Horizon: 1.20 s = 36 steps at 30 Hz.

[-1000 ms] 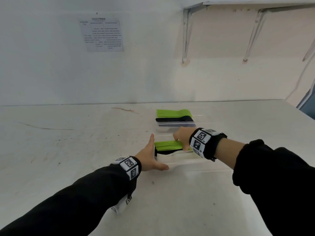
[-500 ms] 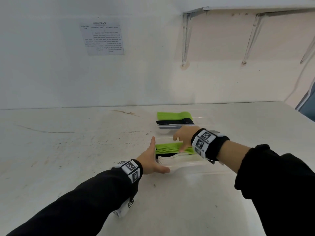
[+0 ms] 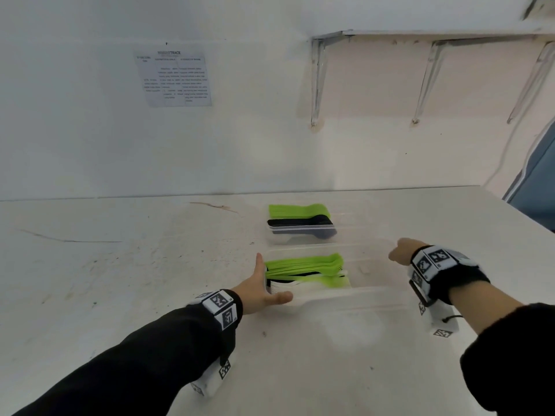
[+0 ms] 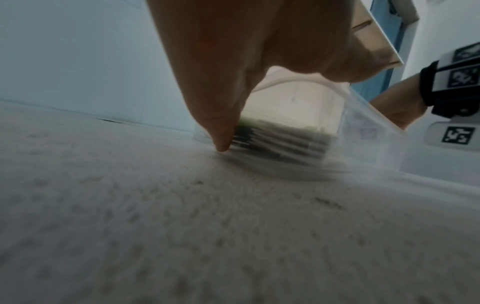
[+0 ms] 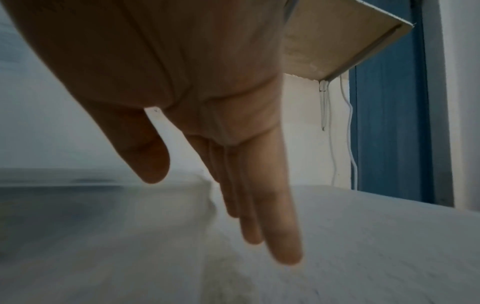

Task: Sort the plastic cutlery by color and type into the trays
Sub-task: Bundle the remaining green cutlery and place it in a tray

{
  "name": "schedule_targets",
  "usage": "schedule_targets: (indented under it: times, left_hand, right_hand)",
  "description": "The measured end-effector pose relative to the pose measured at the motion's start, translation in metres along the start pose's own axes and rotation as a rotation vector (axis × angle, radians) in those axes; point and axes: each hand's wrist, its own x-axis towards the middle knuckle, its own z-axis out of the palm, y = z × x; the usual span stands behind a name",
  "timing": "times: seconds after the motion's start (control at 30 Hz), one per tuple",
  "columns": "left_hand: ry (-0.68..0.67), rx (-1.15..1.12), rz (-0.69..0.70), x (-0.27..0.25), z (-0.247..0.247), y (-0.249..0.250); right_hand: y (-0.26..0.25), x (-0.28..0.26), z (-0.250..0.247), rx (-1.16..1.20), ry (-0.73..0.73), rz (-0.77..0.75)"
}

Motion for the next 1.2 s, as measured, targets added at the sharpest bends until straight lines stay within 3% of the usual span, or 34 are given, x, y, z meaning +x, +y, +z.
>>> schedule_targets:
  times: [0.13, 0.4, 0.53, 0.73, 0.97, 1.2]
  left_hand:
    - [0.114, -0.249, -0.025, 0.014, 0.006, -0.002]
    - [0.34, -0.285, 0.067, 0.019, -0.009, -0.005]
    - [0.579, -0.361, 0.072, 0.015, -0.06, -0.036]
    - [0.772, -0.35, 0.037, -0.019, -0.145, -0.118]
    - [0.819, -0.302, -0.099, -0.048, -0.212, -0.194]
    - [0.756, -0.332, -0.139, -0.047, -0.229, -0.238]
  right_hand:
    - [0.007, 0.01, 0.015, 0.032, 0.004, -0.006]
    - [-0.02, -0.015, -0.008, 0.098, 0.116, -0.016]
    - [-0.072, -0.039, -0.016, 0.052, 0.171, -0.111]
    - [-0.172, -0.065, 0.019, 0.064, 0.132, -0.244]
    - [-0.26, -0.088, 0.059, 0.139, 0.054, -0.324]
    - [-0.295, -0.093, 0.085, 0.166, 0.03, -0.284]
